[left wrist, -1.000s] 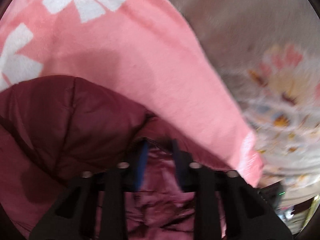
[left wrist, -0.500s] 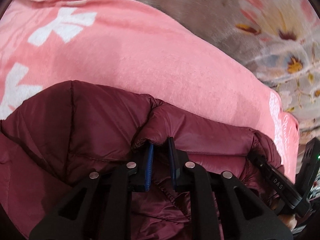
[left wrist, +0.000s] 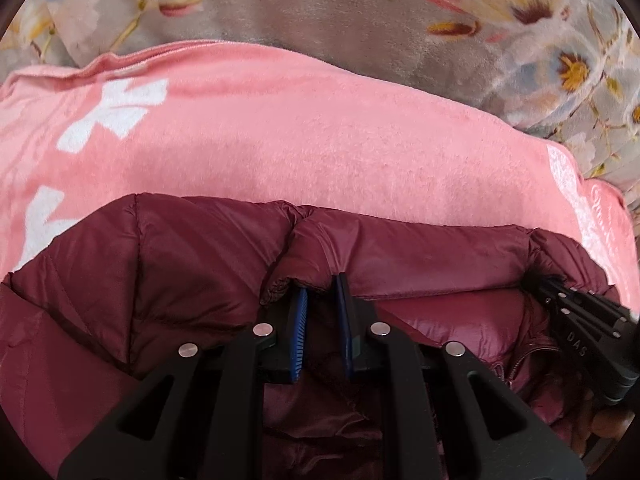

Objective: Fold large clothes
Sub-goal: 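Lay the held hem over the collar with both grippers and press down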

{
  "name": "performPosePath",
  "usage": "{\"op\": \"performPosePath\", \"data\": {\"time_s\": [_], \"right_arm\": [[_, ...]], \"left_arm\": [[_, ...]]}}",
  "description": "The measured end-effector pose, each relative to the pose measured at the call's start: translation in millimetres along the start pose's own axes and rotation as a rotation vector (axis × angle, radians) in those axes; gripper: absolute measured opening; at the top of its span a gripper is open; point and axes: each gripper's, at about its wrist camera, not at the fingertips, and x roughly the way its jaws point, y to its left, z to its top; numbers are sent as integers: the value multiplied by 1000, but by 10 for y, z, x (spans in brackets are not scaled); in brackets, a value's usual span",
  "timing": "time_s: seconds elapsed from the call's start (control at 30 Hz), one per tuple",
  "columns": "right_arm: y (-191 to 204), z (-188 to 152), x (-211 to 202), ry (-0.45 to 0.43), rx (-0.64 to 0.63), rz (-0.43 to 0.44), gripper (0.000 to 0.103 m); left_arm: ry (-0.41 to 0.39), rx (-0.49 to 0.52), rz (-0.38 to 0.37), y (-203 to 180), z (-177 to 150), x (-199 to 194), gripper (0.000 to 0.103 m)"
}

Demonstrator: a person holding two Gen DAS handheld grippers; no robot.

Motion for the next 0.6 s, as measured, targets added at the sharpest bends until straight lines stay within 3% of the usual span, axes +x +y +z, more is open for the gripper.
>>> {"op": "performPosePath", "data": {"time_s": [0.17,0.37,0.6], "right_arm": [[-64,-73,-240,0,-19,6,3],[-115,-46,-759,-97,11,51,3],[-149,56,-251,13,23,-3,1]], "left_arm": [[-6,21,25,-35,12,19,14],[-10,24,29,-24,0,3,14],[-12,22,29,-44,2,10,14]]}}
